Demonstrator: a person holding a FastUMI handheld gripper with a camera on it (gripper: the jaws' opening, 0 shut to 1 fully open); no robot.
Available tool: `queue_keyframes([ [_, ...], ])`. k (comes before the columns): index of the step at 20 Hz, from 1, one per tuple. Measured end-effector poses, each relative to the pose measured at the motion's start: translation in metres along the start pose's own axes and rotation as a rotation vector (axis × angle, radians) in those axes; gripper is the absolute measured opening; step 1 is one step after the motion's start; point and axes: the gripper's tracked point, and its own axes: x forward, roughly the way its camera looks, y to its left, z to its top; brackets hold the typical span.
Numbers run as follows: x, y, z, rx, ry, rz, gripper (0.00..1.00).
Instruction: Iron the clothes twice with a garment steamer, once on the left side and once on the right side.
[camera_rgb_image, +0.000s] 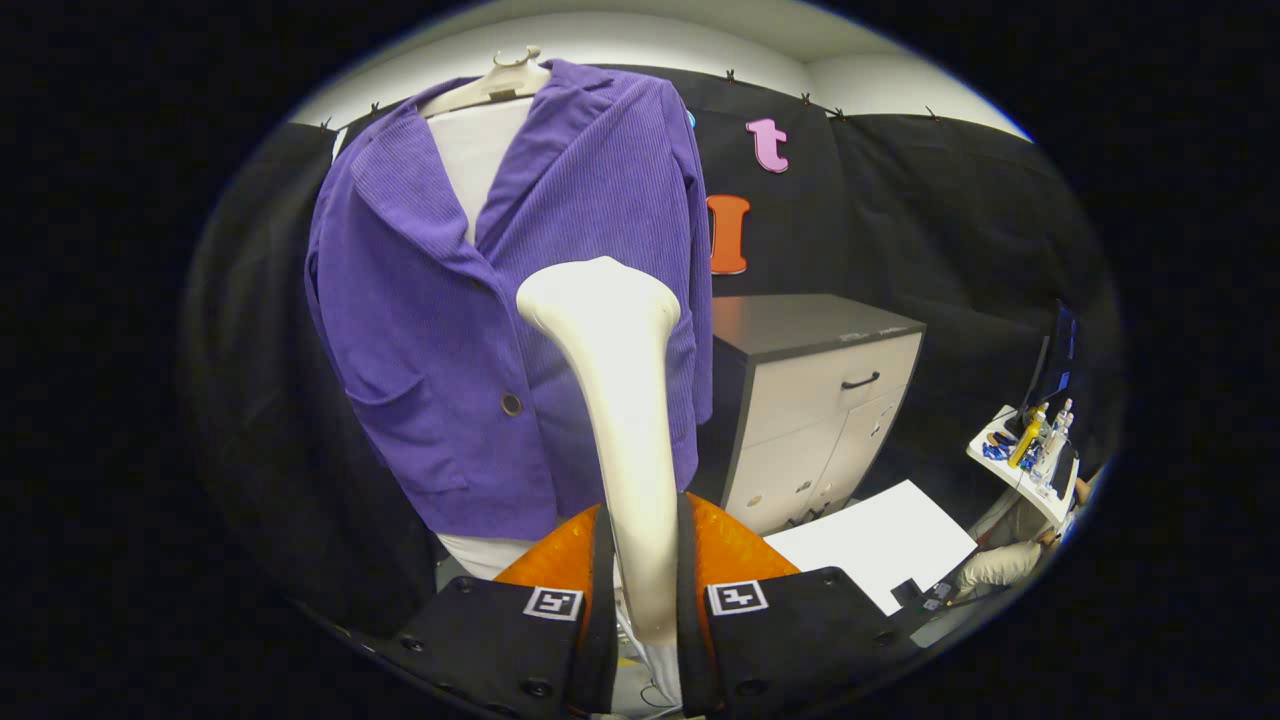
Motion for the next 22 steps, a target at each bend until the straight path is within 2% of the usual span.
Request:
queue_keyframes([
  [6,-0.031,0.038,0.079,-0.006,-0.147,0.042,0.32],
  [13,-0.060,0.091,0.140,-0.033,-0.265,0.111,0.32],
  [19,-0.069,0.139,0.166,-0.058,-0.324,0.154,0.32],
  [22,-0.059,0.159,0.169,-0.081,-0.325,0.159,0.32],
])
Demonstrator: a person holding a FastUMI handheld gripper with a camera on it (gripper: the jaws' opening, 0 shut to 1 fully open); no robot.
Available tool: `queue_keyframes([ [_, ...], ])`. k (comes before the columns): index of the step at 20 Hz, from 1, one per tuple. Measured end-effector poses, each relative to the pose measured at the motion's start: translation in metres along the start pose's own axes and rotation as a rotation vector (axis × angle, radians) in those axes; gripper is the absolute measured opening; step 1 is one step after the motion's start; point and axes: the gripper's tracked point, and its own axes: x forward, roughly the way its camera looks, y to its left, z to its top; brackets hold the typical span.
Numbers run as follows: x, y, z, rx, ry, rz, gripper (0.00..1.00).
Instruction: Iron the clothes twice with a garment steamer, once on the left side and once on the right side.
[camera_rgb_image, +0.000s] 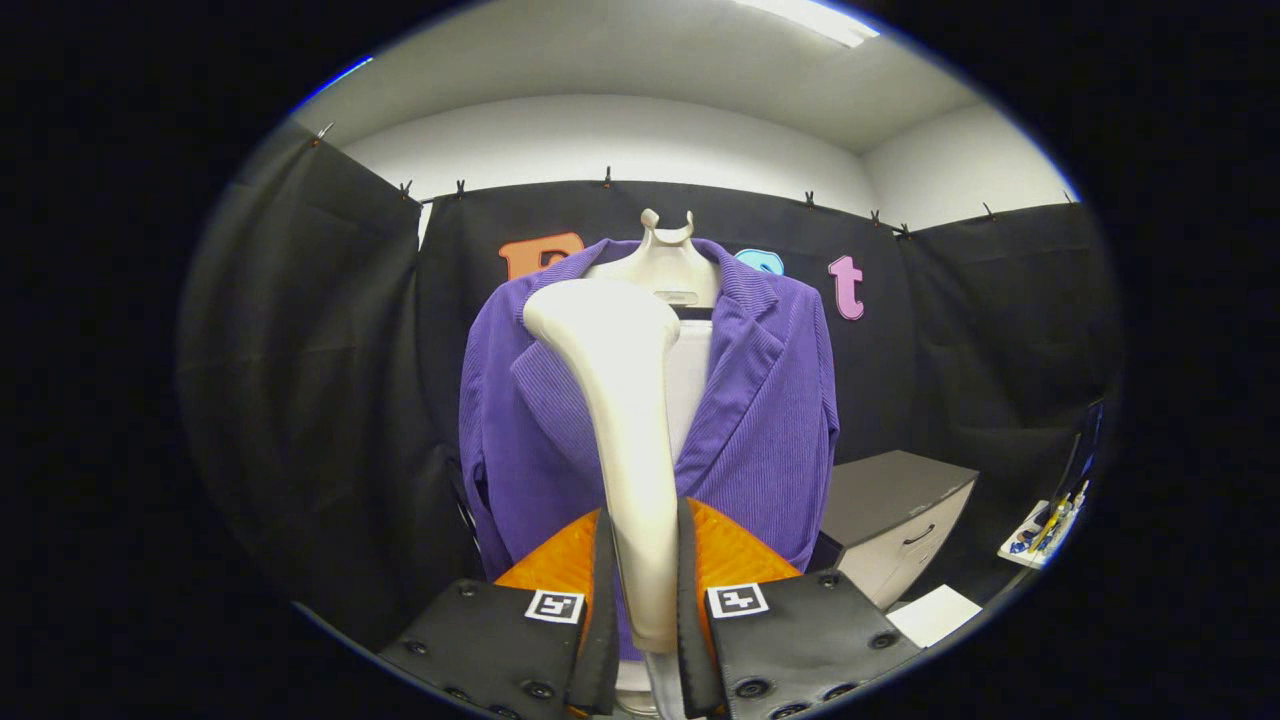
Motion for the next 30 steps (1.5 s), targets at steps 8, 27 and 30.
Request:
queue_keyframes([
  [8,0.041,0.028,-0.027,-0.071,0.046,0.005,0.32],
  [27,0.033,-0.015,-0.135,-0.133,0.225,-0.050,0.32],
  [30,0.026,-0.015,-0.148,-0.140,0.240,-0.047,0.32],
])
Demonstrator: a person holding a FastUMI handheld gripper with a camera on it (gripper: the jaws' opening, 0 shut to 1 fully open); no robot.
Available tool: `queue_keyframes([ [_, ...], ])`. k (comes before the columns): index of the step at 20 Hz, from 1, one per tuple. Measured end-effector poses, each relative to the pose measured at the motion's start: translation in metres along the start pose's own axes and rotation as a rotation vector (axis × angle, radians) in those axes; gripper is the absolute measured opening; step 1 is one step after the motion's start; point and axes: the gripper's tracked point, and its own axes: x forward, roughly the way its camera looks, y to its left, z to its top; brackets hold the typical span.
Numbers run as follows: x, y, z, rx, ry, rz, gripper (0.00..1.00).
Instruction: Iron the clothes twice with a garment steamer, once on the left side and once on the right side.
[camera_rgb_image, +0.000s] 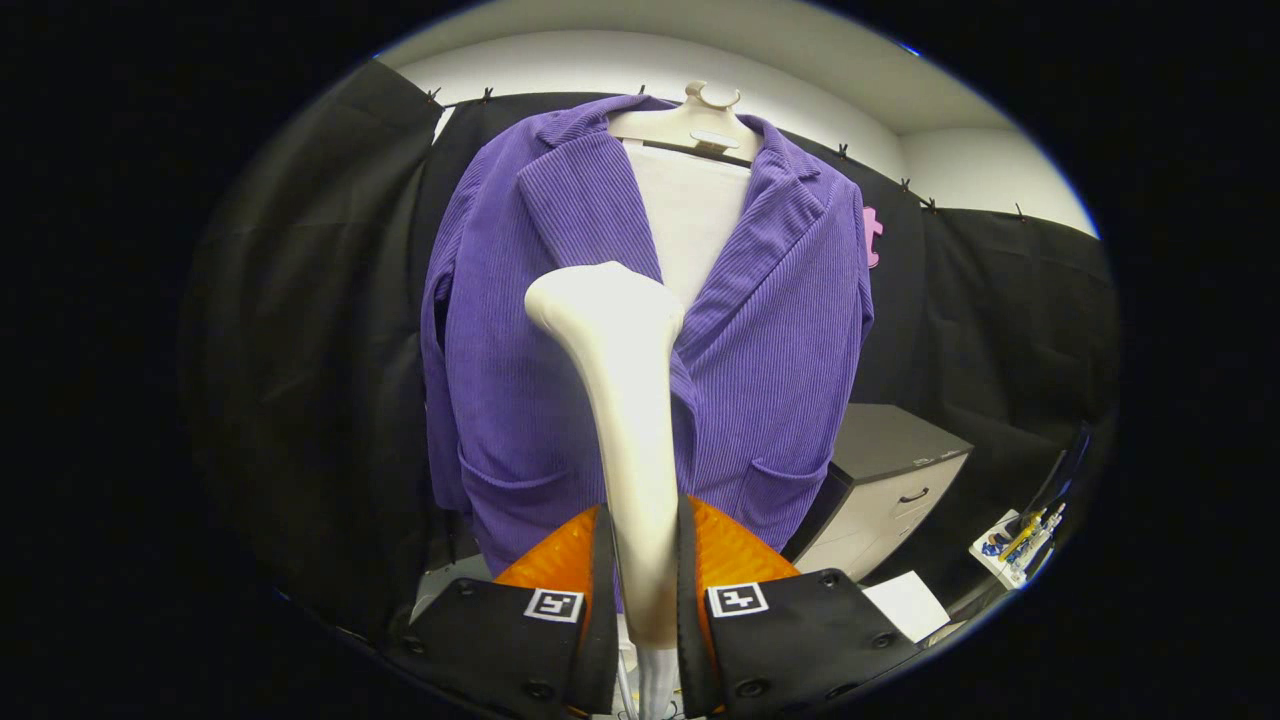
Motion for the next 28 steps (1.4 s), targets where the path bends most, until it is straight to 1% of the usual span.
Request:
queue_keyframes([
  [10,-0.001,0.004,-0.047,-0.013,0.059,0.013,0.32],
  [12,-0.005,0.007,-0.058,-0.006,0.077,0.027,0.32],
  [14,-0.005,0.008,-0.076,0.001,0.116,0.035,0.32],
  [20,-0.008,-0.002,-0.137,-0.001,0.217,0.026,0.32],
  [24,-0.011,-0.008,-0.165,-0.015,0.259,0.017,0.32],
  [28,-0.012,-0.009,-0.193,-0.008,0.302,0.027,0.32],
])
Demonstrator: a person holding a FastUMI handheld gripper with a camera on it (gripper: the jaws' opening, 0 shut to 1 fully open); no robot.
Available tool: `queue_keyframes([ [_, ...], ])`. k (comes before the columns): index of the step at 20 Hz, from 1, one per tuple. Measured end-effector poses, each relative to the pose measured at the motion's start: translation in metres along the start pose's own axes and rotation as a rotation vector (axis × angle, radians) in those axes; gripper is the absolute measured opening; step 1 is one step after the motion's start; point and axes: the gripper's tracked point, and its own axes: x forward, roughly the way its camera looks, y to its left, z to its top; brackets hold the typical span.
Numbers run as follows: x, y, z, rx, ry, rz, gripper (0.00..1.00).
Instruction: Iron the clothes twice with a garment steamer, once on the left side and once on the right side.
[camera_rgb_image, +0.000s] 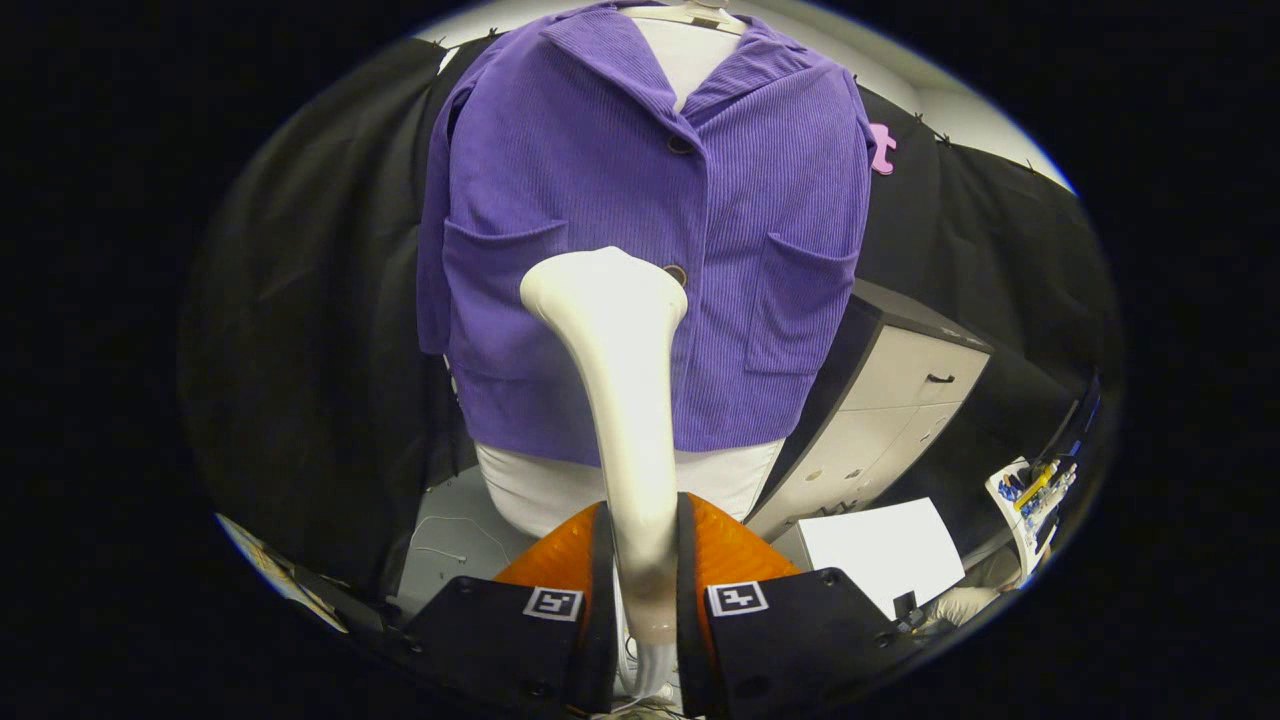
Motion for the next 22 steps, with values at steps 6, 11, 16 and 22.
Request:
queue_keyframes([
  [6,-0.003,-0.005,-0.032,0.024,0.056,0.045,0.32],
  [11,-0.018,-0.044,-0.017,0.069,0.029,0.037,0.32],
  [16,-0.037,-0.101,0.020,0.130,-0.039,0.015,0.32],
  [22,-0.054,-0.194,0.093,0.215,-0.178,-0.023,0.32],
])
